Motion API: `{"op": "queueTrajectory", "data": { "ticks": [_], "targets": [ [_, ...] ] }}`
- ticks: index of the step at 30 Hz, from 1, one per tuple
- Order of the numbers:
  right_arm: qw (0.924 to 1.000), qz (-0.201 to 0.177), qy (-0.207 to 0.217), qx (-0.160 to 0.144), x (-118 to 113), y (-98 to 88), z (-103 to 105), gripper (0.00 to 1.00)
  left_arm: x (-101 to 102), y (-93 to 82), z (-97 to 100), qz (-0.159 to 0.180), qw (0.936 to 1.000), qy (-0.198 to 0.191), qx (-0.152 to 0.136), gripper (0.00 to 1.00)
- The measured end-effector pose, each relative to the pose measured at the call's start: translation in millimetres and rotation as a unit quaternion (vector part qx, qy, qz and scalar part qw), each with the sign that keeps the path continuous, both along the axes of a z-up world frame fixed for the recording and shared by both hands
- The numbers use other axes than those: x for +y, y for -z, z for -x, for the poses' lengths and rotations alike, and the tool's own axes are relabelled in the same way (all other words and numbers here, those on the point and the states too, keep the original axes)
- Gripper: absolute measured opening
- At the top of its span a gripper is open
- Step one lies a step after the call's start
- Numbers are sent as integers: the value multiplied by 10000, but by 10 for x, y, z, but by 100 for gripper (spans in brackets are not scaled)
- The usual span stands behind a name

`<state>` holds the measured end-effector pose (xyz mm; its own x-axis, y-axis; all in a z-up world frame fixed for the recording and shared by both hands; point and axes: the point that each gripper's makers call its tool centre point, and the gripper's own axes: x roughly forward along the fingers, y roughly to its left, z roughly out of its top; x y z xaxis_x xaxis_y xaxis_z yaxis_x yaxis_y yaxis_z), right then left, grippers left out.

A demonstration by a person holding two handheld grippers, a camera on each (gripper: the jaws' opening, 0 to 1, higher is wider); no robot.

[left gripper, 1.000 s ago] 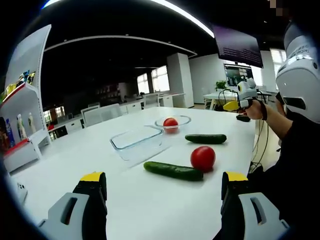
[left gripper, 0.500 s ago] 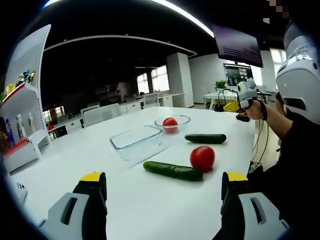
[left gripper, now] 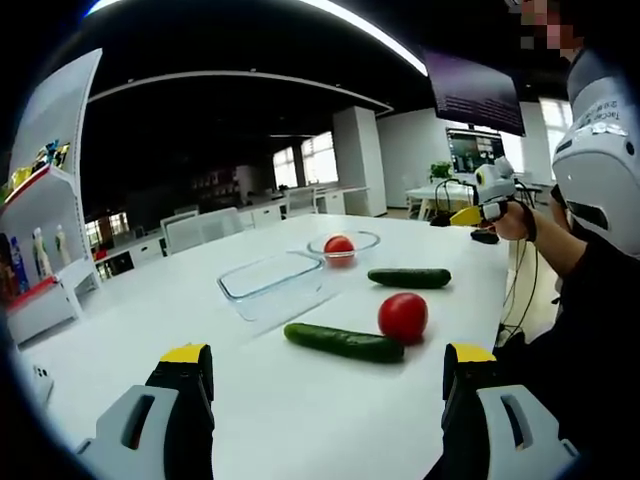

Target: Sort the scattered tomatoes and cucumbers on the table and place them into their respective storage containers

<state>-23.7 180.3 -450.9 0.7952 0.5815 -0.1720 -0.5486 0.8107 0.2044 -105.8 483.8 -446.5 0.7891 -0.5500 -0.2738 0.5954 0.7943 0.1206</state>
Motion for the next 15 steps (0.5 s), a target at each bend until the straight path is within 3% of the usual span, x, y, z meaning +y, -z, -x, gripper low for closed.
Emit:
{"op": "queueTrajectory", "data": {
  "ticks": [10,15],
  "targets": [
    [9994,291,-178,104,150,121,7,97,51,30,-2,-1,10000,-59,28,95],
    [9985,254,-478,96,363,100,88,96,54,29,-3,-19,10000,-59,18,95]
  ]
}}
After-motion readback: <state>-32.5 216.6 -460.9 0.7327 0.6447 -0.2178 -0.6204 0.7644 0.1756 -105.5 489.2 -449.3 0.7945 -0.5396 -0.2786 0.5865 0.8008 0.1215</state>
